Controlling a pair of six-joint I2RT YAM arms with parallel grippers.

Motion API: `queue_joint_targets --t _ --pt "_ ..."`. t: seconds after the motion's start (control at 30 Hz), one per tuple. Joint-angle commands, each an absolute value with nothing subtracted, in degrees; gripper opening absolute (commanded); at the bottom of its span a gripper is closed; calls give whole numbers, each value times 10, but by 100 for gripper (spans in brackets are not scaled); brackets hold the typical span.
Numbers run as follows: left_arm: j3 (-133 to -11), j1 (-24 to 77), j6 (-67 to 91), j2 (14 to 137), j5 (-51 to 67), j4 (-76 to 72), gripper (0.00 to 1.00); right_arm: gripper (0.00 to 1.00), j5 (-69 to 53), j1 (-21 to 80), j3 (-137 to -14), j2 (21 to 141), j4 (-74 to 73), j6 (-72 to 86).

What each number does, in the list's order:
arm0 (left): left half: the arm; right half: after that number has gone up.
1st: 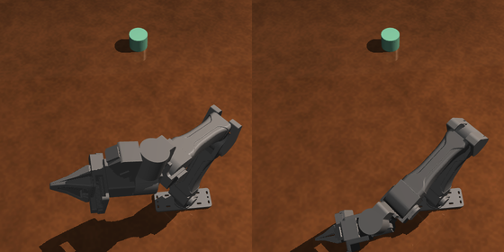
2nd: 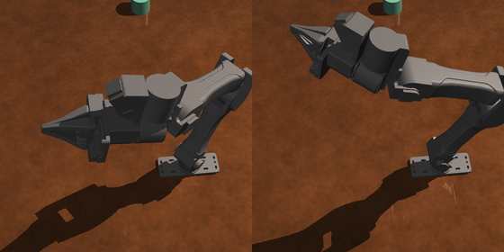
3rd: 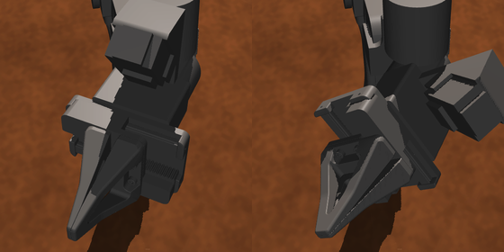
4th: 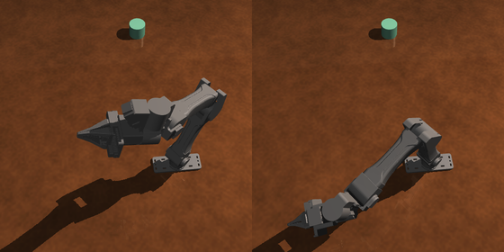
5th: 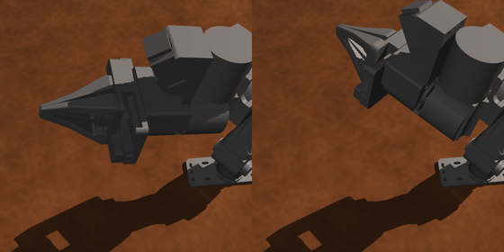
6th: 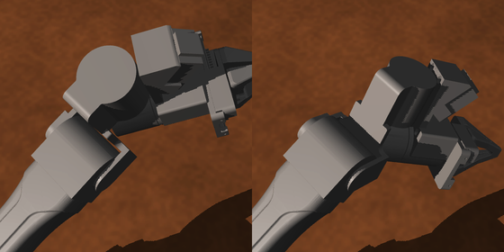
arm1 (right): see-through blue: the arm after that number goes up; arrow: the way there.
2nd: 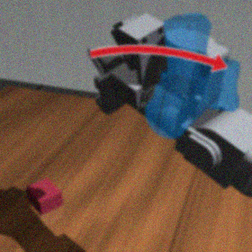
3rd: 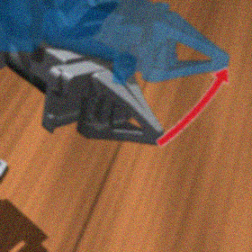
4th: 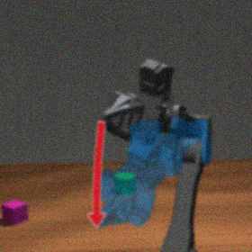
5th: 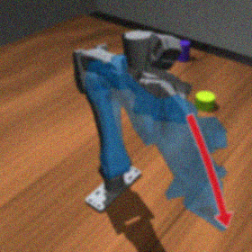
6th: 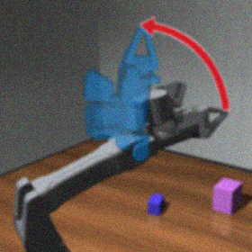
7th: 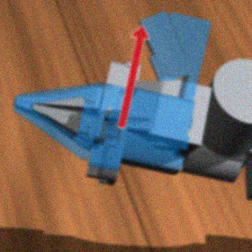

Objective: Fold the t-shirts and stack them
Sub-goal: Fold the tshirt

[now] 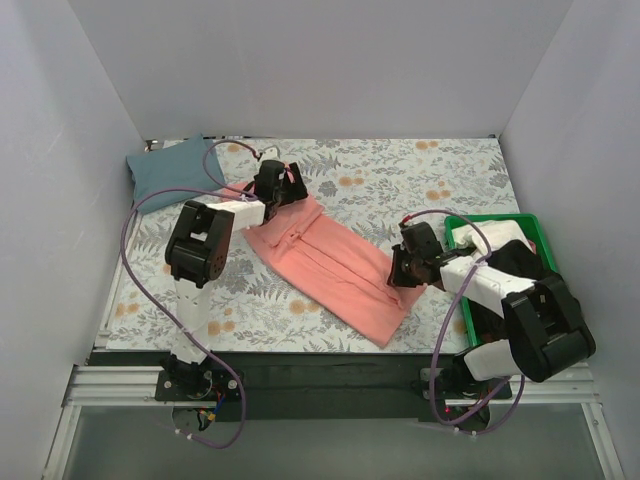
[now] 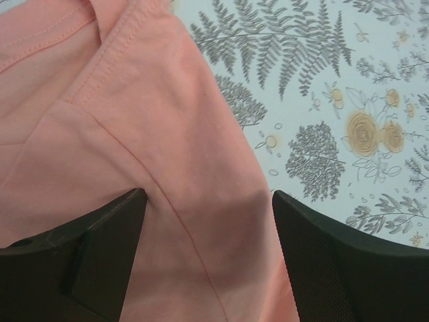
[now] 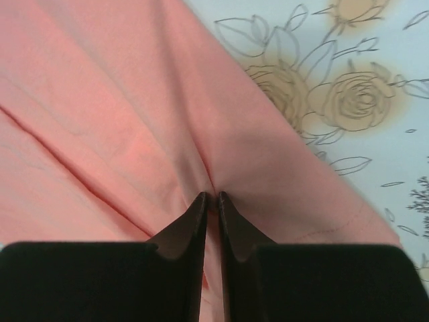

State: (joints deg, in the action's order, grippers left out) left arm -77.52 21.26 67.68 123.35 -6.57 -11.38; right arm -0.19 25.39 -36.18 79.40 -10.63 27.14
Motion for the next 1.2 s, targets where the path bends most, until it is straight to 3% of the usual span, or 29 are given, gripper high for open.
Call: queue_joint_targets --t 0.0,0.37,0.53,0.63,0.9,1.17 --pt "-800 219 655 1281 -1 -53 75 17 -24 300 -340 809 -157 305" --pt "-916 226 592 1334 67 -79 75 17 -6 406 -372 781 -187 326" --pt "-954 233 583 1295 64 -73 75 18 54 434 -403 717 -221 292" --pt "-955 236 589 1245 51 -74 76 25 64 438 -402 678 -215 262" --pt "-851 234 625 1102 -97 -53 80 29 41 441 -360 672 -154 227" --pt "-735 178 689 1099 -38 -56 80 29 17 452 -336 713 -98 215"
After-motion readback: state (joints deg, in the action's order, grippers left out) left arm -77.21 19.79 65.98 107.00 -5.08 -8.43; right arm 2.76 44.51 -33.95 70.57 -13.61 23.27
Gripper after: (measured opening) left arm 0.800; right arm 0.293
